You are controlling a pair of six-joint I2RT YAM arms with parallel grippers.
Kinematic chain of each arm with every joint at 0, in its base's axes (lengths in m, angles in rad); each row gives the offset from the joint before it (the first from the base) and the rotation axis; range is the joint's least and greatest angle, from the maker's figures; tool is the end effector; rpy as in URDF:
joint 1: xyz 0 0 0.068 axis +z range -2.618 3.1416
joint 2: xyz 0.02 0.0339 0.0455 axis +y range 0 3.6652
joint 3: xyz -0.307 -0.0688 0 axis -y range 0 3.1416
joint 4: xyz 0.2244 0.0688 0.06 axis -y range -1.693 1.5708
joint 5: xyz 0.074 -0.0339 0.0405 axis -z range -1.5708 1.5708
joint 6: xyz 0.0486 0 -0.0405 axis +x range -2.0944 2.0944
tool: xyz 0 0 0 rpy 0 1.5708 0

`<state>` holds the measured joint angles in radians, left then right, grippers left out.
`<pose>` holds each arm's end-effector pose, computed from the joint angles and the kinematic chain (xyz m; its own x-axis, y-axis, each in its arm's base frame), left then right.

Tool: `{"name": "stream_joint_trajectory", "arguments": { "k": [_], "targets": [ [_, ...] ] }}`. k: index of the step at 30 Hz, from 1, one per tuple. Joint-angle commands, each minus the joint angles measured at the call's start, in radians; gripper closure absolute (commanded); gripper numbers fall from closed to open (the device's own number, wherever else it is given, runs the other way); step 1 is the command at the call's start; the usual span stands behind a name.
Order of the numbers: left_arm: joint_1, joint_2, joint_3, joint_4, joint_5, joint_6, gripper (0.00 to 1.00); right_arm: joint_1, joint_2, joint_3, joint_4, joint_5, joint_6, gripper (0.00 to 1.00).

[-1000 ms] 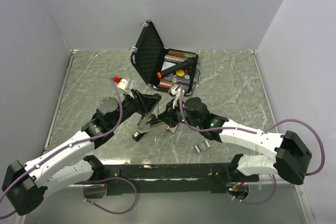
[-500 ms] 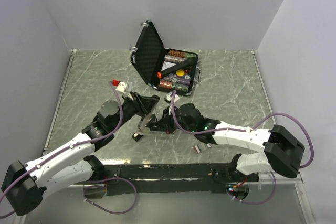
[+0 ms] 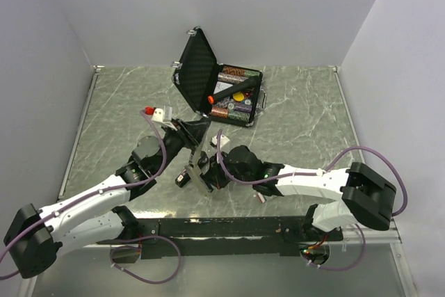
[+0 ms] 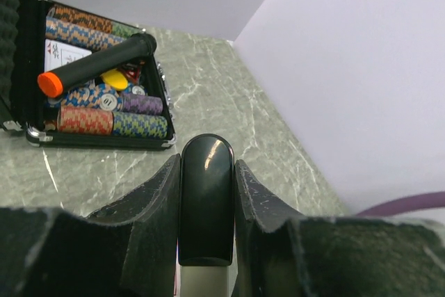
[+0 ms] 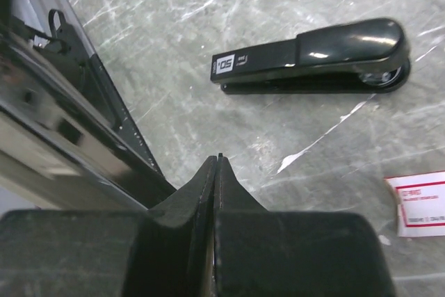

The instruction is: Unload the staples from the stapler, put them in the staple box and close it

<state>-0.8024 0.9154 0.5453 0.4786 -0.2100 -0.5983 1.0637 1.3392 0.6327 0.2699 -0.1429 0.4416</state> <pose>0.1356 -0.1257 0.3448 -0.2528 -0.5311 -0.8087 0.5045 0.6409 -0.5786 0.1250 0.2392 0.2606 -0.5822 -0.1770 -0.7935 -0.7511 0.4906 0.4417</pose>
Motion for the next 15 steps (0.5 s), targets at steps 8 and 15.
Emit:
{"name": "stream_joint_trajectory", "arguments": {
  "k": [8,15],
  "targets": [
    [-0.092,0.114,-0.011,0.210,-0.186,0.000,0.99,0.039,-0.002,0.001,0.052,0.016,0.042,1.00],
    [-0.124,0.181,0.001,0.248,-0.295,0.018,0.99,0.041,-0.012,-0.042,0.115,-0.001,0.097,1.00]
  ]
}}
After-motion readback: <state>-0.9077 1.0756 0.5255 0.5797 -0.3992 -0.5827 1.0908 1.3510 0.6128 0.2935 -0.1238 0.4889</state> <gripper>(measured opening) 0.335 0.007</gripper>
